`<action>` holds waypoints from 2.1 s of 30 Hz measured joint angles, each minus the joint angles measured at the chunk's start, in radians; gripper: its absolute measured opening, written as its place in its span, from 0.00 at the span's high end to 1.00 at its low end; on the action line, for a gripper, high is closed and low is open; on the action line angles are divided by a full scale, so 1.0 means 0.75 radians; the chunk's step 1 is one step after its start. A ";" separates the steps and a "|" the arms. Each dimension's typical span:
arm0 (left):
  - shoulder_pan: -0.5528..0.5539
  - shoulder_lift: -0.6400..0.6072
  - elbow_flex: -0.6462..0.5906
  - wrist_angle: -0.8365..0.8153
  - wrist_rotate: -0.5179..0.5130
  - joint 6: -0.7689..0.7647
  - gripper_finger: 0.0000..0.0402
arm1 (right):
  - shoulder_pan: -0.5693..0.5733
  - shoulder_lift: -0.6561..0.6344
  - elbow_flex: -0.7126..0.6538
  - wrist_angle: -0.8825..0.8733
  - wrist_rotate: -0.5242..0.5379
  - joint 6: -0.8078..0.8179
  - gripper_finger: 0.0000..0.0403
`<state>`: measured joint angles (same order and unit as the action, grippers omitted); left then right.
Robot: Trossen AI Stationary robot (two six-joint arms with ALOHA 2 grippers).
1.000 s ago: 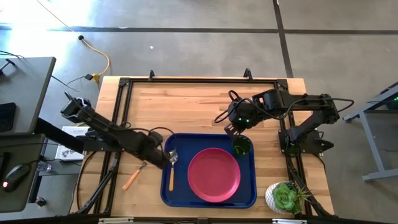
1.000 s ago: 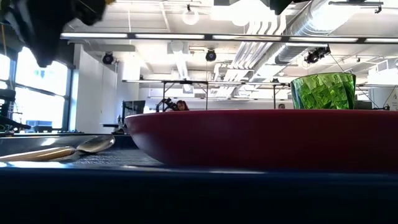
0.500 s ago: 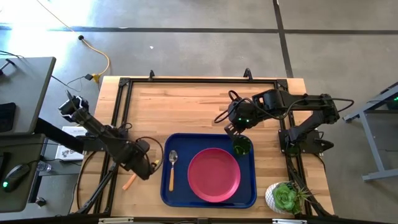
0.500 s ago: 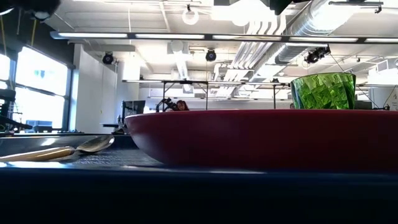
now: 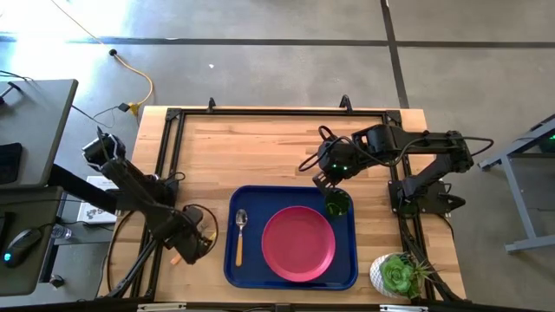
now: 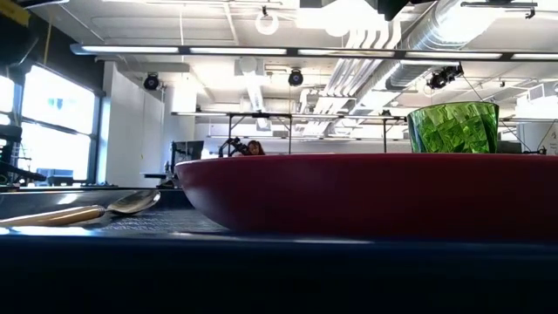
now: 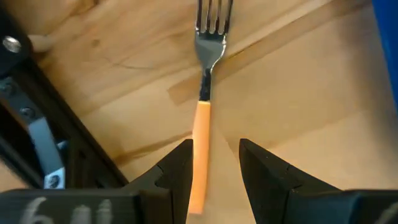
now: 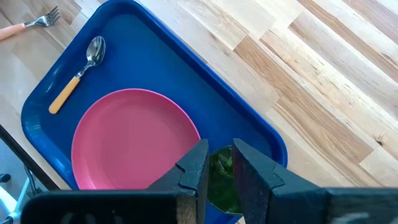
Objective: Pick and place plate/cup/fork/spoon on tray
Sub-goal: Put the yellow fork on the serving tray between the yellow spoon and pink plate
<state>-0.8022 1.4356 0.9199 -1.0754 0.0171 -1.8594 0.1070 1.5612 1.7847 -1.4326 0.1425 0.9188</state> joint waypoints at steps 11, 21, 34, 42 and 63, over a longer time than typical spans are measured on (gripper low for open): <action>-0.032 0.000 -0.129 0.150 0.000 -0.115 0.70 | 0.001 0.000 0.000 0.000 -0.006 -0.001 0.84; -0.033 0.000 -0.241 0.327 0.004 -0.150 0.70 | 0.001 0.000 0.000 0.000 -0.008 -0.003 0.84; -0.033 0.000 -0.359 0.455 0.006 -0.205 0.72 | 0.000 0.000 0.000 0.001 -0.009 -0.004 0.84; -0.033 -0.003 -0.376 0.503 0.004 -0.229 0.91 | 0.000 0.000 0.000 0.001 -0.009 -0.004 0.84; -0.028 0.003 -0.230 0.524 -0.271 -0.443 0.91 | 0.000 0.001 0.000 0.001 -0.019 0.035 0.84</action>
<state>-0.8229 1.4376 0.7473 -0.6827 -0.1864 -2.1919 0.1070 1.5616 1.7847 -1.4316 0.1280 0.9451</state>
